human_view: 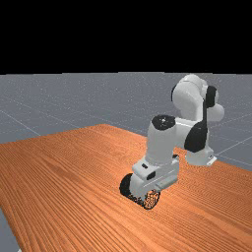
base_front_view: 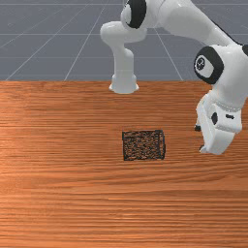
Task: Rotate the holder till the hole upward
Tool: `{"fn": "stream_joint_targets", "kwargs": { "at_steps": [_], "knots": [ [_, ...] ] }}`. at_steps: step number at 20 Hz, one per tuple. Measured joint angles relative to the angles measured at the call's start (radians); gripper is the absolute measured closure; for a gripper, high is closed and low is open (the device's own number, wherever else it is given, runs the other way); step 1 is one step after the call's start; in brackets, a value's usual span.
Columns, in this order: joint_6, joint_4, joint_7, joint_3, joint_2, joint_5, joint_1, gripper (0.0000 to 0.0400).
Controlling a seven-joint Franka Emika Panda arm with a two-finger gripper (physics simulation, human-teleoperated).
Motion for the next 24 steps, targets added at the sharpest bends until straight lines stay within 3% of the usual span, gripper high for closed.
{"fn": "stream_joint_targets", "kwargs": {
  "at_steps": [1, 5, 9, 15, 16, 24],
  "knots": [
    [0.24, -0.289, -0.048, 0.094, -0.146, 0.121, -0.072, 0.0],
    [-0.001, 0.098, 0.086, 0.049, 0.066, 0.033, 0.077, 0.0],
    [-0.128, 0.311, 0.12, -0.003, 0.222, -0.033, 0.138, 0.0],
    [-0.201, 0.363, 0.123, -0.045, 0.259, -0.082, 0.16, 0.0],
    [-0.257, 0.457, 0.107, -0.114, 0.314, -0.047, 0.182, 0.0],
    [-0.283, 0.495, 0.104, -0.123, 0.338, -0.055, 0.184, 0.0]
  ]
}}
